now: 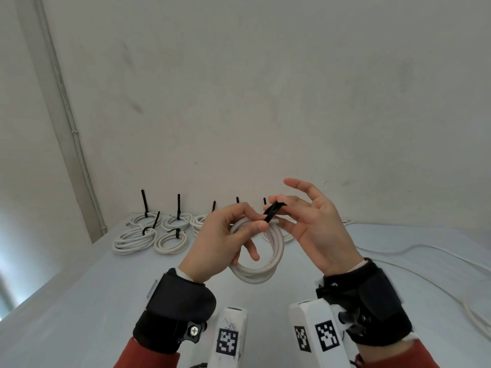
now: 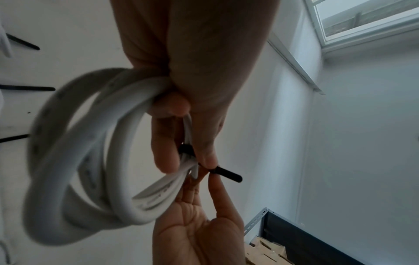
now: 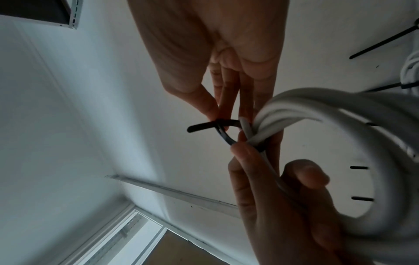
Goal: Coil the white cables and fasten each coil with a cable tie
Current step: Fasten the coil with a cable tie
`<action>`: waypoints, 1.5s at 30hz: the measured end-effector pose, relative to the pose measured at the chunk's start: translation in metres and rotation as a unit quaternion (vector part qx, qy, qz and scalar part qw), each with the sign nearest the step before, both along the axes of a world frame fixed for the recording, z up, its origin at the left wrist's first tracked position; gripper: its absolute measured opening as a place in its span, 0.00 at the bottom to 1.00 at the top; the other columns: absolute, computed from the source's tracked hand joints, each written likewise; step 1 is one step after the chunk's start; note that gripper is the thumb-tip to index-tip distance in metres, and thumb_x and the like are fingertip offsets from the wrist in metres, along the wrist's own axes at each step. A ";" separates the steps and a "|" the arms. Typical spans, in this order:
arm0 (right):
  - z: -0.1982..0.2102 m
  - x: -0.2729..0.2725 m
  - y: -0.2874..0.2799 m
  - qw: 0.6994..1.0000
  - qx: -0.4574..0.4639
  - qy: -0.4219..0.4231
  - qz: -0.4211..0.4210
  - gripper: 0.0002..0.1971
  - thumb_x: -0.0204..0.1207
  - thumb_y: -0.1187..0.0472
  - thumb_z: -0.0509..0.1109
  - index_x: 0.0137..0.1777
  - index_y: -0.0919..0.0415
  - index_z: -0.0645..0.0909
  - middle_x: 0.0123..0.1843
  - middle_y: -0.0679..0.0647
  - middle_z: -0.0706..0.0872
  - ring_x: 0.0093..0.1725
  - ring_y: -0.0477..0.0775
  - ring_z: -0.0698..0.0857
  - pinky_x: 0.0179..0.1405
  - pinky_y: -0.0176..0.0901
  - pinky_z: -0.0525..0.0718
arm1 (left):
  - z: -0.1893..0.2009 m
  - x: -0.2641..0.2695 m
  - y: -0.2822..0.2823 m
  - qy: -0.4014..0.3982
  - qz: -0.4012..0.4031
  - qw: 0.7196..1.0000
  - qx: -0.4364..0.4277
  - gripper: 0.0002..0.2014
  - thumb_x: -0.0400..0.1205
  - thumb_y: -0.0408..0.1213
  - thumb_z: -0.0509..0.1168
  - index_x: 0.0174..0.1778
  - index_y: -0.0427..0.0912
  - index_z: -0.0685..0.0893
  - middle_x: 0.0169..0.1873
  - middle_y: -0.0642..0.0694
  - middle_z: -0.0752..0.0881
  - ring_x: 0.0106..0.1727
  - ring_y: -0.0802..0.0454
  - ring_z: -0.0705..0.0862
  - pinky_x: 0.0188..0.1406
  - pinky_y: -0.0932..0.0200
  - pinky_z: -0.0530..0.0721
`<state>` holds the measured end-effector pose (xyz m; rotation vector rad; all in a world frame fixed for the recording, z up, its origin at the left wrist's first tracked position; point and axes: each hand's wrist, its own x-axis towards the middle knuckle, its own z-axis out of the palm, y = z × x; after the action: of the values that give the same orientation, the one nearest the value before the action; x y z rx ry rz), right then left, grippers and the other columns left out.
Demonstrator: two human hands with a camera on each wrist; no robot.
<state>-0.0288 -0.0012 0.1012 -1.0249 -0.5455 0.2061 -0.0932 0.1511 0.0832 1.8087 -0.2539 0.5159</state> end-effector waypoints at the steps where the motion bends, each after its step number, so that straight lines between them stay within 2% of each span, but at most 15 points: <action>1: -0.001 0.001 0.000 1.000 0.007 0.007 0.002 0.23 0.71 0.71 0.71 0.66 0.62 0.75 0.43 0.62 0.88 0.43 0.58 0.88 0.43 0.47 0.87 | 0.000 0.000 0.000 -0.008 0.000 1.000 0.005 0.03 0.78 0.34 0.69 0.40 0.39 0.83 0.21 0.50 0.83 0.17 0.55 0.80 0.11 0.67 0.68; 4: -0.002 0.004 -0.001 0.999 0.022 0.028 0.015 0.23 0.73 0.78 0.67 0.66 0.60 0.75 0.39 0.58 0.84 0.41 0.57 0.86 0.42 0.46 0.87 | 0.000 -0.002 -0.002 -0.032 -0.002 0.999 0.028 0.04 0.78 0.35 0.69 0.40 0.38 0.84 0.21 0.51 0.83 0.15 0.59 0.78 0.13 0.68 0.68; 7: -0.003 0.006 -0.002 0.999 0.023 0.041 0.024 0.23 0.72 0.80 0.66 0.65 0.61 0.76 0.34 0.56 0.82 0.39 0.55 0.86 0.39 0.43 0.86 | -0.001 -0.002 -0.001 -0.062 0.009 0.994 0.085 0.04 0.77 0.36 0.70 0.40 0.39 0.85 0.19 0.55 0.81 0.16 0.60 0.76 0.19 0.71 0.69; 9: -0.002 0.008 -0.004 0.999 0.003 0.031 0.023 0.22 0.70 0.76 0.70 0.63 0.62 0.76 0.33 0.55 0.83 0.39 0.55 0.88 0.41 0.44 0.87 | -0.003 0.000 0.000 -0.103 0.032 0.983 0.151 0.04 0.77 0.37 0.71 0.39 0.41 0.85 0.21 0.58 0.82 0.18 0.60 0.76 0.24 0.73 0.71; 11: 0.000 0.008 -0.008 0.998 -0.054 0.015 0.006 0.21 0.64 0.66 0.76 0.58 0.64 0.78 0.37 0.57 0.83 0.40 0.56 0.87 0.45 0.46 0.88 | -0.006 0.005 0.004 -0.172 0.066 0.955 0.232 0.05 0.78 0.40 0.71 0.40 0.43 0.85 0.30 0.58 0.85 0.24 0.63 0.78 0.30 0.76 0.73; 13: 0.003 0.007 -0.010 0.992 -0.128 0.011 -0.007 0.18 0.61 0.57 0.76 0.49 0.65 0.80 0.36 0.58 0.82 0.35 0.54 0.83 0.40 0.46 0.89 | -0.009 0.009 0.007 -0.222 0.095 0.926 0.291 0.08 0.79 0.43 0.66 0.41 0.43 0.84 0.38 0.53 0.86 0.32 0.64 0.79 0.35 0.76 0.73; 15: 0.005 0.004 -0.011 0.982 -0.187 0.016 0.007 0.17 0.63 0.50 0.74 0.39 0.65 0.81 0.30 0.56 0.80 0.28 0.53 0.79 0.30 0.44 0.84 | -0.010 0.011 0.010 -0.251 0.116 0.906 0.319 0.08 0.81 0.45 0.63 0.45 0.45 0.83 0.42 0.51 0.87 0.38 0.59 0.82 0.39 0.69 0.78; 17: 0.007 0.002 -0.010 0.977 -0.213 0.023 0.014 0.20 0.65 0.46 0.73 0.35 0.66 0.82 0.26 0.56 0.79 0.24 0.53 0.78 0.26 0.42 0.81 | -0.010 0.011 0.012 -0.269 0.135 0.888 0.347 0.06 0.81 0.45 0.62 0.49 0.49 0.79 0.44 0.50 0.86 0.39 0.52 0.85 0.37 0.58 0.83; 21: 0.007 -0.001 -0.007 0.976 -0.206 0.054 0.035 0.21 0.67 0.45 0.71 0.37 0.67 0.84 0.25 0.56 0.79 0.24 0.52 0.79 0.24 0.40 0.82 | -0.007 0.008 0.015 -0.265 0.147 0.871 0.386 0.05 0.82 0.46 0.60 0.50 0.50 0.76 0.46 0.49 0.85 0.39 0.48 0.85 0.32 0.52 0.84; 25: 0.007 -0.001 -0.006 0.975 -0.189 0.101 0.058 0.20 0.66 0.45 0.72 0.37 0.66 0.84 0.26 0.55 0.82 0.23 0.50 0.81 0.23 0.38 0.83 | -0.005 0.005 0.015 -0.254 0.154 0.861 0.413 0.08 0.83 0.46 0.58 0.50 0.48 0.78 0.46 0.48 0.85 0.36 0.46 0.85 0.30 0.51 0.84; 32: 0.010 -0.002 -0.010 0.966 -0.211 0.131 0.070 0.21 0.66 0.45 0.72 0.37 0.66 0.85 0.28 0.57 0.85 0.23 0.50 0.83 0.23 0.36 0.84 | -0.006 0.006 0.012 -0.255 0.153 0.858 0.419 0.12 0.82 0.44 0.58 0.48 0.42 0.84 0.43 0.47 0.84 0.34 0.47 0.84 0.27 0.51 0.83; 37: 0.011 -0.001 -0.013 0.964 -0.202 0.149 0.082 0.22 0.65 0.43 0.72 0.32 0.65 0.86 0.27 0.56 0.85 0.21 0.48 0.83 0.21 0.35 0.84 | -0.009 0.009 0.013 -0.243 0.135 0.861 0.425 0.08 0.82 0.43 0.60 0.49 0.45 0.83 0.44 0.47 0.84 0.33 0.46 0.84 0.28 0.51 0.84; 41: 0.010 -0.002 -0.012 0.964 -0.209 0.137 0.093 0.12 0.66 0.54 0.73 0.32 0.64 0.88 0.27 0.55 0.85 0.22 0.46 0.83 0.22 0.34 0.84 | -0.015 0.014 0.012 -0.233 0.122 0.871 0.415 0.08 0.81 0.43 0.62 0.48 0.45 0.84 0.43 0.47 0.85 0.34 0.47 0.84 0.29 0.52 0.84; 43: 0.009 -0.002 -0.012 0.965 -0.204 0.139 0.093 0.11 0.71 0.57 0.71 0.38 0.66 0.87 0.26 0.54 0.84 0.21 0.45 0.81 0.22 0.34 0.83 | -0.017 0.017 0.014 -0.237 0.127 0.879 0.393 0.10 0.80 0.44 0.62 0.47 0.44 0.85 0.43 0.48 0.86 0.35 0.50 0.85 0.32 0.56 0.84; 45: 0.008 -0.002 -0.011 0.966 -0.196 0.138 0.095 0.11 0.78 0.60 0.67 0.44 0.68 0.87 0.25 0.52 0.80 0.21 0.44 0.78 0.21 0.32 0.80 | -0.017 0.017 0.015 -0.238 0.128 0.895 0.354 0.13 0.80 0.45 0.62 0.44 0.40 0.87 0.42 0.48 0.86 0.35 0.63 0.81 0.36 0.70 0.79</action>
<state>-0.0304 -0.0123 0.1091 -1.3010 -0.3534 0.6371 -0.0765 0.1665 0.0660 2.4156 -0.6035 1.1749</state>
